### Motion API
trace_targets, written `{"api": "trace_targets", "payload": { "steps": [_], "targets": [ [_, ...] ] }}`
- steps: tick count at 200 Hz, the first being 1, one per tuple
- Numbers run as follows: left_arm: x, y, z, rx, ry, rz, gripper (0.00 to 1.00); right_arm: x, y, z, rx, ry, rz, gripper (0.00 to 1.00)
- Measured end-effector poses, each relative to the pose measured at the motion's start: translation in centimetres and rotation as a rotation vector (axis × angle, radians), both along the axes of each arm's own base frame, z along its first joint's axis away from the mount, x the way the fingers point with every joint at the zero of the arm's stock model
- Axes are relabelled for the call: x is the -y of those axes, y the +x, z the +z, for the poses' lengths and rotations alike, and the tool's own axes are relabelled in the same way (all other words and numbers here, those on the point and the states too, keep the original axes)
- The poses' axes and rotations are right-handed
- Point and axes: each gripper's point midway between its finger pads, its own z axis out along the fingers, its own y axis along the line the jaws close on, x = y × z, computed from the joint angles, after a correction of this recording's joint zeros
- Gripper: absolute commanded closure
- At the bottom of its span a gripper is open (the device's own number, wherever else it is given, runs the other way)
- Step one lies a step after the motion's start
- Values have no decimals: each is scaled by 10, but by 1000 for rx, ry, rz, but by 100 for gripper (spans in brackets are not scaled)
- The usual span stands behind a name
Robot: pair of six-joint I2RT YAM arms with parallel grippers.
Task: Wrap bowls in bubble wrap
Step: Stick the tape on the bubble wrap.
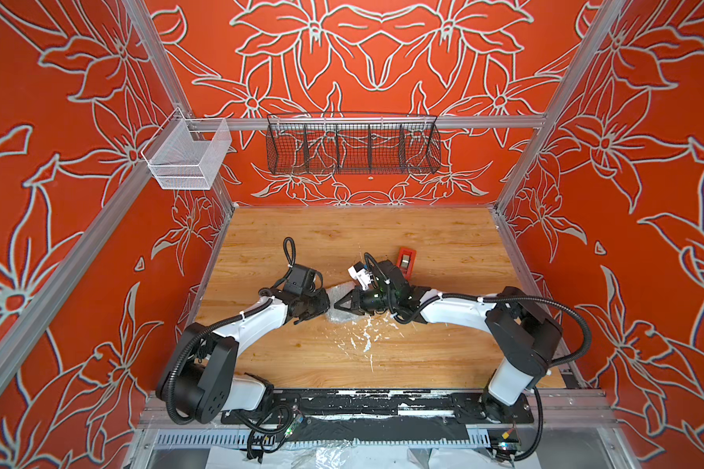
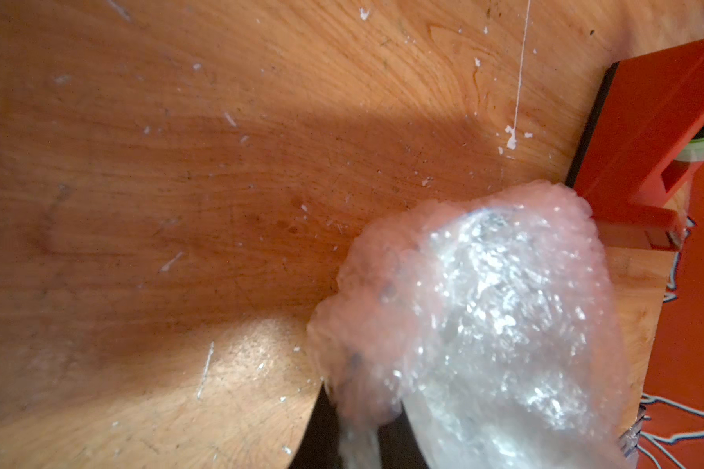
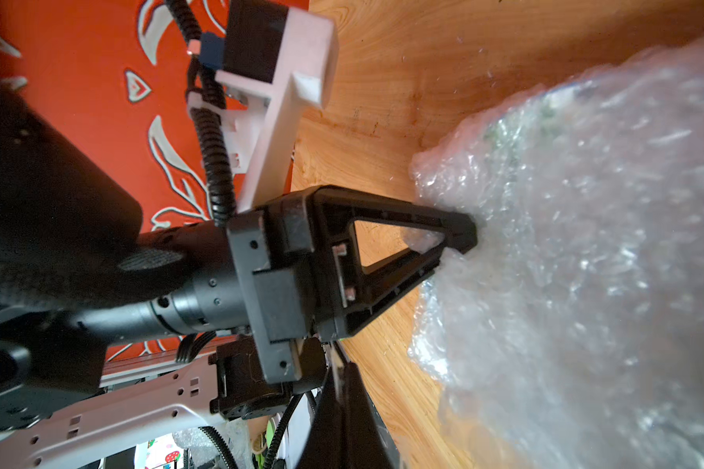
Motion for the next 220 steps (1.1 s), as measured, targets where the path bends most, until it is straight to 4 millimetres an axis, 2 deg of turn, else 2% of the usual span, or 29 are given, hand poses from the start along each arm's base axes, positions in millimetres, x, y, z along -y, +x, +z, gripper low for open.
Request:
{"api": "trace_targets", "payload": {
  "steps": [100, 130, 220],
  "targets": [
    [-1, -2, 1, -5, 4, 1, 100, 10, 24, -17, 5, -32, -70, 100],
    [-1, -2, 1, -5, 4, 1, 100, 11, 27, -26, -6, -48, -79, 100],
    [-1, -2, 1, -6, 4, 1, 100, 16, 26, -36, 44, -82, -66, 99]
  ]
}}
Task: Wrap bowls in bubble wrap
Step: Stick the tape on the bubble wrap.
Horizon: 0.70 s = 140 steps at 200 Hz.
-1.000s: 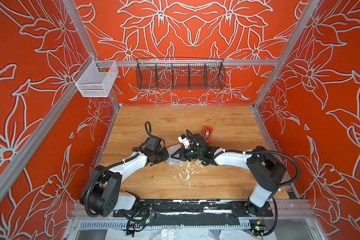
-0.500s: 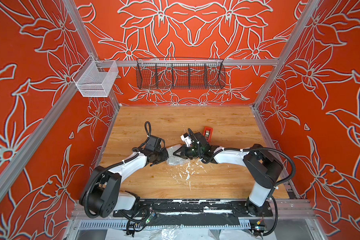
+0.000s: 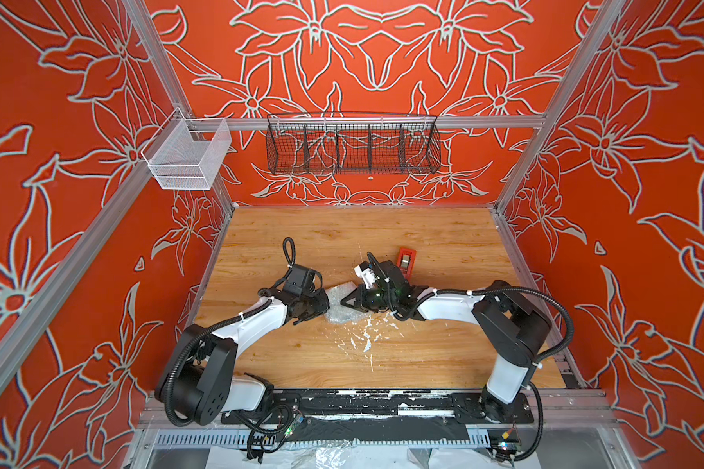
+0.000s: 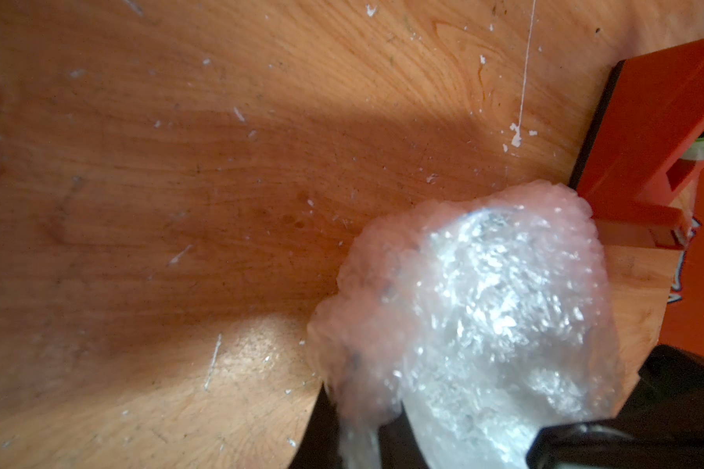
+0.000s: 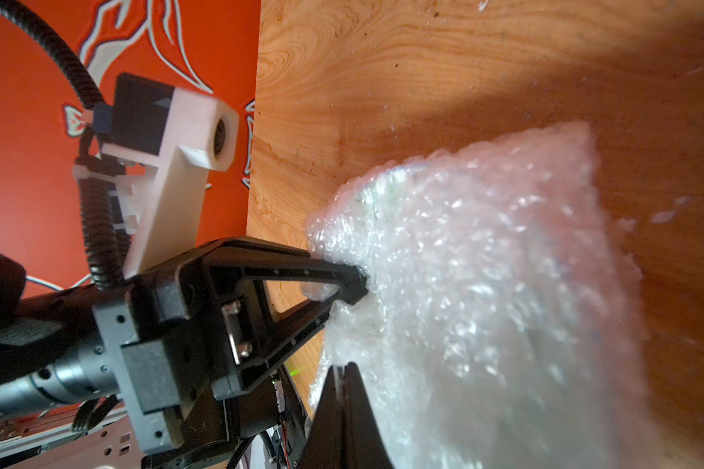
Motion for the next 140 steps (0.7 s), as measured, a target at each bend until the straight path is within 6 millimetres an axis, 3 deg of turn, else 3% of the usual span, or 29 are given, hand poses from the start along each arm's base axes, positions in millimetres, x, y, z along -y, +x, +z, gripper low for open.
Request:
{"api": "trace_targets", "payload": {
  "steps": [69, 98, 140],
  "targets": [
    [0, 0, 0, 0, 0, 0, 100, 5, -18, -22, 18, -111, 52, 88],
    [0, 0, 1, -4, 1, 0, 100, 6, -20, -20, 53, -140, 61, 76],
    [0, -1, 1, -7, 2, -1, 100, 9, -20, -19, 101, -219, 68, 75]
  ]
}}
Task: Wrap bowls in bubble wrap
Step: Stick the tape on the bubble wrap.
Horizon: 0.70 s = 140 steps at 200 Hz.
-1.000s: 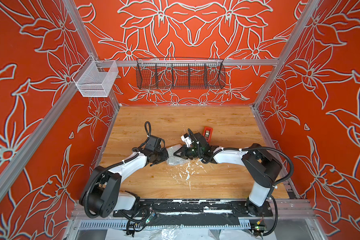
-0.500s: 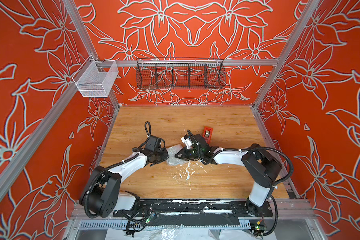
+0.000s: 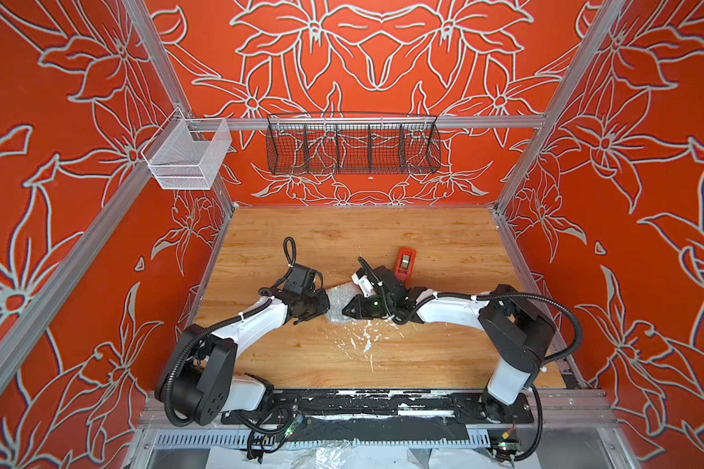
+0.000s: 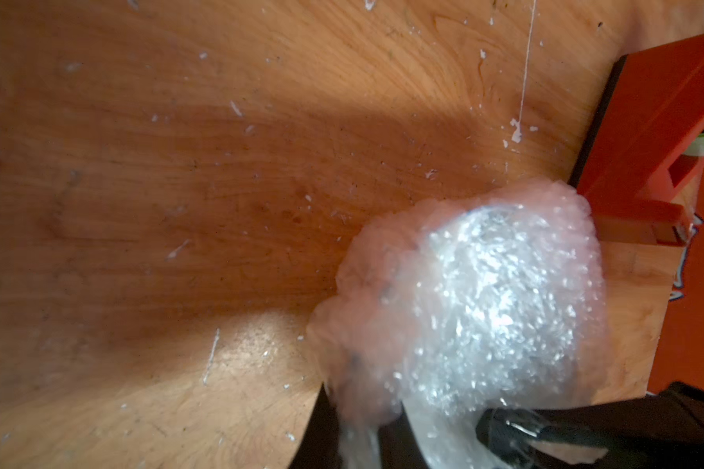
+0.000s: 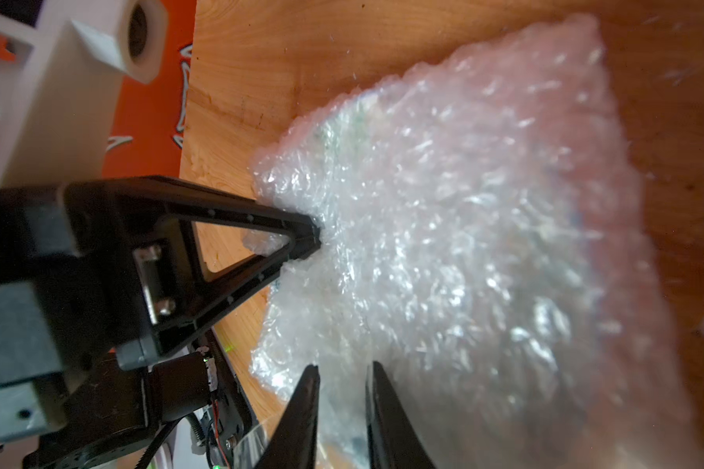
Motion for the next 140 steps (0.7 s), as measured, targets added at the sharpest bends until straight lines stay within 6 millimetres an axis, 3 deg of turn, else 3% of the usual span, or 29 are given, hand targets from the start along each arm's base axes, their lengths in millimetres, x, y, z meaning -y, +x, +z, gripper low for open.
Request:
{"api": "trace_targets", "payload": {
  "steps": [62, 140],
  "targets": [
    [0, 0, 0, -3, 1, 0, 100, 1, -2, 4, 104, -96, 40, 61],
    [-1, -2, 1, -7, 4, 1, 100, 12, 1, 34, 212, -97, 43, 40]
  ]
}}
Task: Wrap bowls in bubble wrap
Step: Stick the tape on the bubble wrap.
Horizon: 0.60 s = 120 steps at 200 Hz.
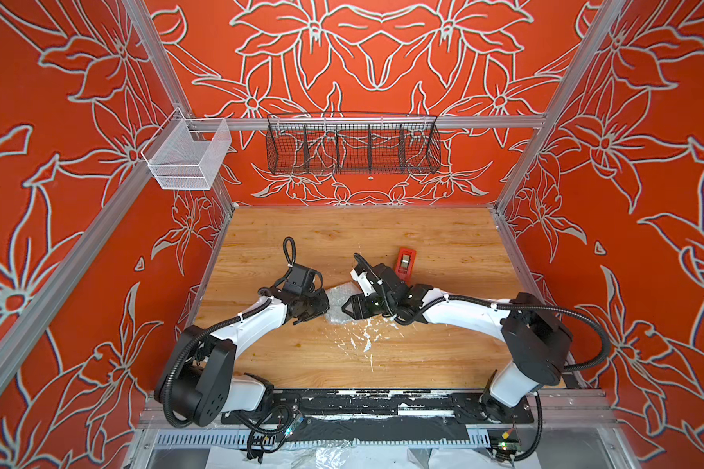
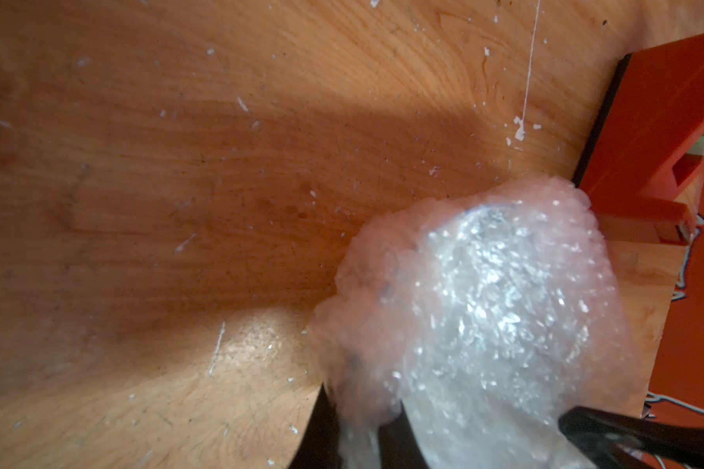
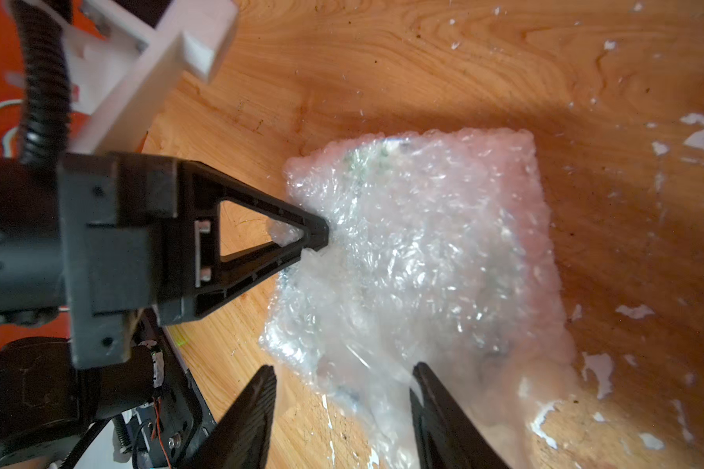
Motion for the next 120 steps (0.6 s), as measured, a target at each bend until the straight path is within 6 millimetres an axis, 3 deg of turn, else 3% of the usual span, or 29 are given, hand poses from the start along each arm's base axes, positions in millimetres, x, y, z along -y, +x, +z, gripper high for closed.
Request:
{"api": "trace_targets", "payload": {
  "steps": [84, 120],
  "targets": [
    [1, 0, 0, 1, 3, -2, 100, -2, 0, 46, 77, 102, 11, 37],
    [1, 0, 0, 2, 3, -3, 100, -2, -1, 53, 91, 118, 10, 50]
  ]
}}
